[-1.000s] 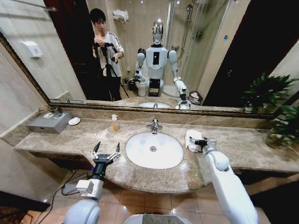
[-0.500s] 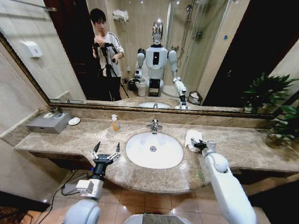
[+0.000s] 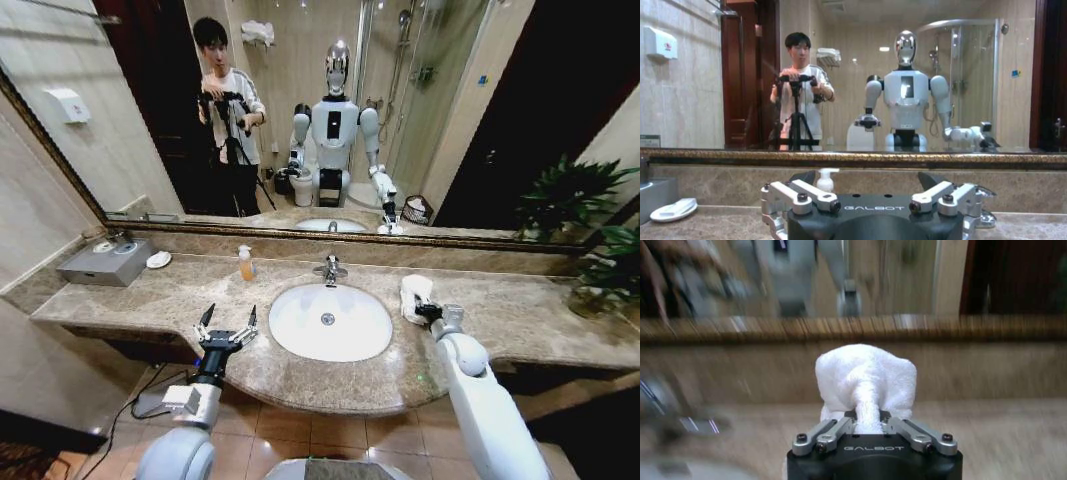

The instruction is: Pick up the towel from the sink counter and wipe the mirror surface.

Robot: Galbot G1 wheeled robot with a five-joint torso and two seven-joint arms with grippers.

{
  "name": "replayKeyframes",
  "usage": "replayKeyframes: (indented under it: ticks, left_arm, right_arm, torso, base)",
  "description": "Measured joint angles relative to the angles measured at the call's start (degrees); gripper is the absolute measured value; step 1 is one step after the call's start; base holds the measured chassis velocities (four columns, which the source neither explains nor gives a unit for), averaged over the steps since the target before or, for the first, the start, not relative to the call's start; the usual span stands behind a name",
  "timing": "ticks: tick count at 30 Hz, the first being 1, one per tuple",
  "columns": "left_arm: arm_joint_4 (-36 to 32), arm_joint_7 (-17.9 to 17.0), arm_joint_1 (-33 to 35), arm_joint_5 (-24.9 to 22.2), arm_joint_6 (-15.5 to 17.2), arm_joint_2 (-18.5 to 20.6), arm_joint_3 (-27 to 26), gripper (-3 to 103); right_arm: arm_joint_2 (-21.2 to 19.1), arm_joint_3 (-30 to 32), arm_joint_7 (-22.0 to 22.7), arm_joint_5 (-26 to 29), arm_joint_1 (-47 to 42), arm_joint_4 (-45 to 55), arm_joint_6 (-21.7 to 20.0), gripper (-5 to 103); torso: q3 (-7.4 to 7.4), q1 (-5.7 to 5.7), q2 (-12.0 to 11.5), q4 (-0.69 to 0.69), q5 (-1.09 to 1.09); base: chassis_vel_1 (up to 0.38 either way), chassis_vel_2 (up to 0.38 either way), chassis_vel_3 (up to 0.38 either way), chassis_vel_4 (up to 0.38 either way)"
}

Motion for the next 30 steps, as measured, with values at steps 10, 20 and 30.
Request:
replayKeyframes:
  ticks: [10,20,30]
  left_arm:
    - [0.0,0.0,0.0,0.0,0.0,0.0,0.0,100]
    - [0.0,0.0,0.0,0.0,0.0,0.0,0.0,100]
    - [0.0,0.0,0.0,0.0,0.0,0.0,0.0,100]
  right_arm:
    - [-0.8,-4.5,7.3,-0.4,2.9,13.3,6.7,13]
    - [-2.7,-10.6,8.1,1.3,18.9,11.5,3.9,13]
    - [-1.8,-14.1,8.6,2.9,31.2,6.1,0.9,13]
  torso:
    - [0.0,-0.01,0.0,0.0,-0.01]
    - [0.0,0.0,0.0,0.0,-0.01]
    - [0.01,0.0,0.0,0.0,-0.01]
  base:
    - [0.0,0.0,0.0,0.0]
    - [0.0,0.0,0.0,0.0]
    - [0.0,0.0,0.0,0.0]
